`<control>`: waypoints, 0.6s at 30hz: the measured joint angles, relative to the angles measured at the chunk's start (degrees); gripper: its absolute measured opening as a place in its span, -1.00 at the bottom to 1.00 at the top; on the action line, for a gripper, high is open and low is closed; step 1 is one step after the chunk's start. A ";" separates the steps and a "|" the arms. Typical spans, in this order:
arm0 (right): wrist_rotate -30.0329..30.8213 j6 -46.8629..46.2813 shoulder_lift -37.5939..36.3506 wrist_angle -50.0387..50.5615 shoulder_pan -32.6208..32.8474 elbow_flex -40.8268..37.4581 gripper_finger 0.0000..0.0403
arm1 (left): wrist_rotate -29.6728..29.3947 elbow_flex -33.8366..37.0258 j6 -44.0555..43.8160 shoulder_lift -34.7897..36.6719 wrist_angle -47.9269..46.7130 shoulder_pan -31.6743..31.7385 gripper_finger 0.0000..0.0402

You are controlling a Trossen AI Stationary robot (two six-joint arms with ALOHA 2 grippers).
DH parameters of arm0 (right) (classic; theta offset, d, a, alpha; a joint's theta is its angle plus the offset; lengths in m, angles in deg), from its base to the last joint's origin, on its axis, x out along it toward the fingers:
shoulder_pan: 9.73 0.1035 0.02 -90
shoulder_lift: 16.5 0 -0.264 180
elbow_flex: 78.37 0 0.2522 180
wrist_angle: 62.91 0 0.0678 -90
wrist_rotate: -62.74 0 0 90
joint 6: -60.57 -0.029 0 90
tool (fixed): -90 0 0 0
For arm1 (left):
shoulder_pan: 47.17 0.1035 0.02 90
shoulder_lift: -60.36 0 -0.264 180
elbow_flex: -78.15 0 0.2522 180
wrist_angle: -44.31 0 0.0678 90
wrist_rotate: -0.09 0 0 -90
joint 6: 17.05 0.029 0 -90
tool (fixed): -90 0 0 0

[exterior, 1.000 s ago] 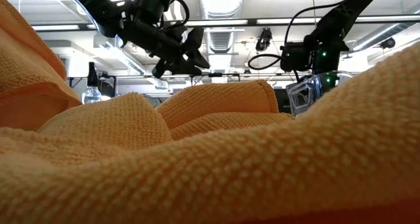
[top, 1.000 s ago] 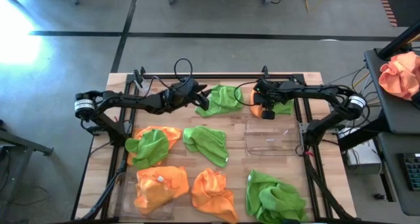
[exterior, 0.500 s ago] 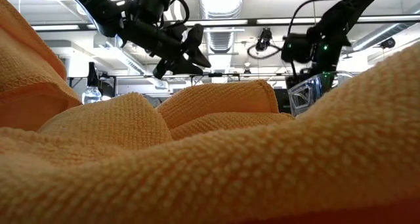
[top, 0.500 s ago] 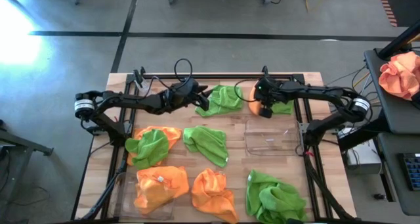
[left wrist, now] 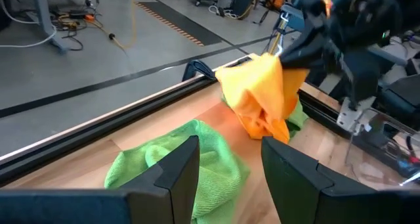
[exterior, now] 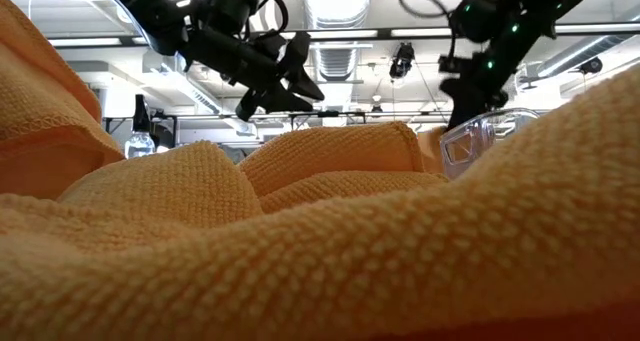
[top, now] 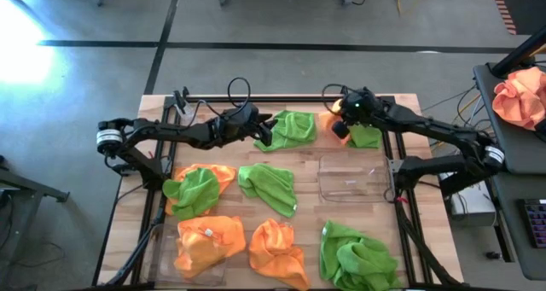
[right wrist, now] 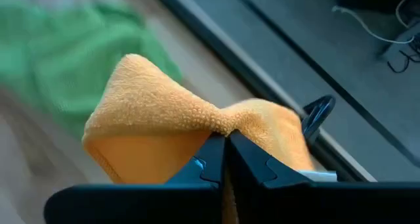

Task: Sort microfiber towel by color & place in baskets
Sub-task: Put the top right yellow towel into the left transparent bin

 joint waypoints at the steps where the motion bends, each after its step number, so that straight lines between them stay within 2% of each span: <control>1: 0.01 -1.12 -1.03 -0.66 0.00 0.00 -0.95 | 0.60 0.00 -0.05 0.03 0.27 0.00 -0.26; 7: 0.00 -6.21 -6.19 -4.45 0.18 0.00 -0.95 | 4.77 -1.39 -1.10 0.66 1.26 -0.07 -0.26; 12: -0.01 -9.16 -7.81 -6.66 2.46 0.62 -0.95 | 9.35 -5.94 1.00 0.66 0.24 -0.15 -0.26; 18: 0.71 -9.04 -5.15 -6.73 7.48 6.35 -0.95 | 10.33 -14.87 7.62 0.71 -12.25 -0.67 -0.26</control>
